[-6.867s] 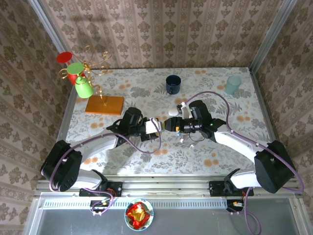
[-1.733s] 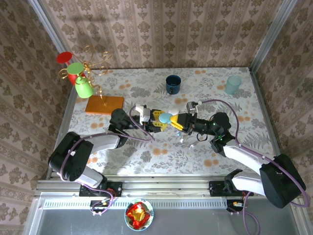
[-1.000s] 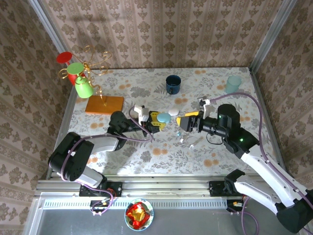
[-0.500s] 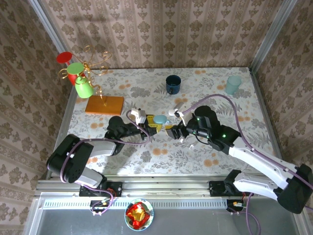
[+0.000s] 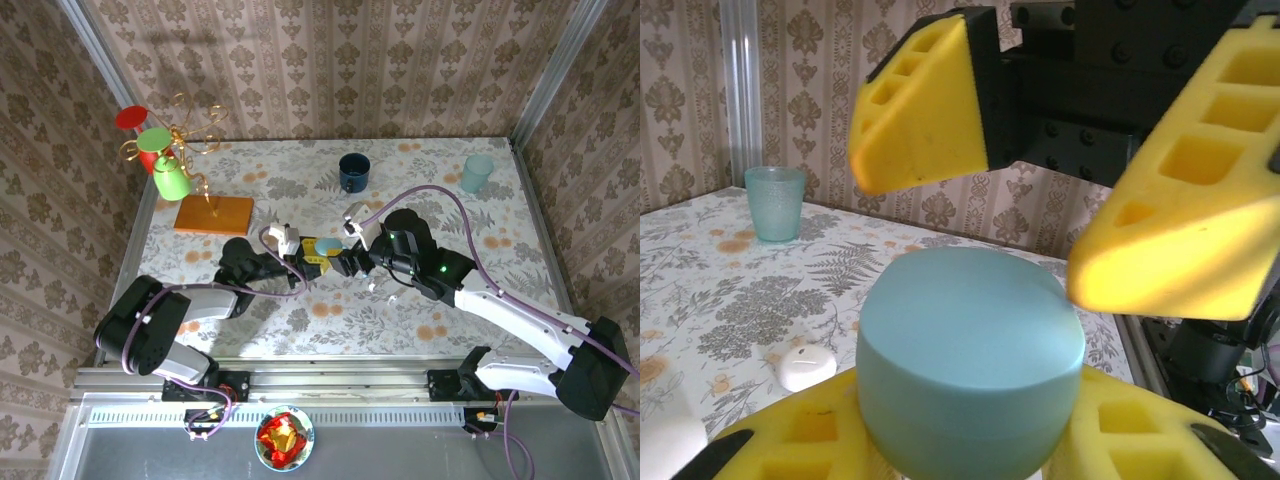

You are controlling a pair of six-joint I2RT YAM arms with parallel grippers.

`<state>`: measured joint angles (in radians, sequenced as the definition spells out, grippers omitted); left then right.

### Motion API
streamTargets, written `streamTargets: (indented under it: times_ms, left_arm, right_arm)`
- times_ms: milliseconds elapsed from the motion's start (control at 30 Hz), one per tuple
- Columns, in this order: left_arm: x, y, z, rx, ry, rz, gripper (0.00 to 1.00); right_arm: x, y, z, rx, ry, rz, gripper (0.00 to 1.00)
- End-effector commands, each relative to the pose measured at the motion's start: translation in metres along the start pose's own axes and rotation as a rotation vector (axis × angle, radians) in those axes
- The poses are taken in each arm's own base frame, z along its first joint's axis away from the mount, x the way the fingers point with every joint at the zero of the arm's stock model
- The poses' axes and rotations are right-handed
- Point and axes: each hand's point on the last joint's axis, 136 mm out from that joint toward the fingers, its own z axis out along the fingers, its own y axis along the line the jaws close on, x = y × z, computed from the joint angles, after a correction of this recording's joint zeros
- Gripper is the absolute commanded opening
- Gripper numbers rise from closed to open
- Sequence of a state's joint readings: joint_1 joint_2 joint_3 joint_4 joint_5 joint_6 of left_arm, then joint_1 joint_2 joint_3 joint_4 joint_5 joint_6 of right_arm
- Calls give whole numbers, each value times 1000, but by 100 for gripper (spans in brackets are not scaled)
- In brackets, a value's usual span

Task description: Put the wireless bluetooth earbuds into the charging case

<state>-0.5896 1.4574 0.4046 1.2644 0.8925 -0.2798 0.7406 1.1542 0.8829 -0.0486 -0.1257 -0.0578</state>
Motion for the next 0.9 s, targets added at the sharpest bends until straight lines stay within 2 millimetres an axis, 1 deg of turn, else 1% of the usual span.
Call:
streamTargets:
  times_ms: [0,100,200,300,367,500,667,867]
  left_arm:
    - [-10,-10,-1,29,-26,58,33]
    - [-12,-7,-1,13,-31,44,33]
    - [-13,-5,-1,7,-34,33,33]
    - [-14,-3,-1,-1,-36,23,33]
    - [-13,-2,-1,-7,-37,22,33]
    - [-14,-3,0,1,-37,28,34]
    - [-13,-8,0,34,-29,52,34]
    - [-8,-12,-1,52,-18,74,35]
  right_arm:
    - [-23,-1,-4,12,-56,-41,81]
    - [-18,6,-4,-26,-40,-59,81]
    - [-13,8,-3,-35,-22,-72,82]
    - [-8,2,1,-5,2,-77,82]
    - [-6,2,3,-4,14,-85,82]
    - [-9,-1,4,18,-2,-82,82]
    - [-17,-13,0,85,-35,-61,82]
    - [-24,-16,-2,101,-61,-37,82]
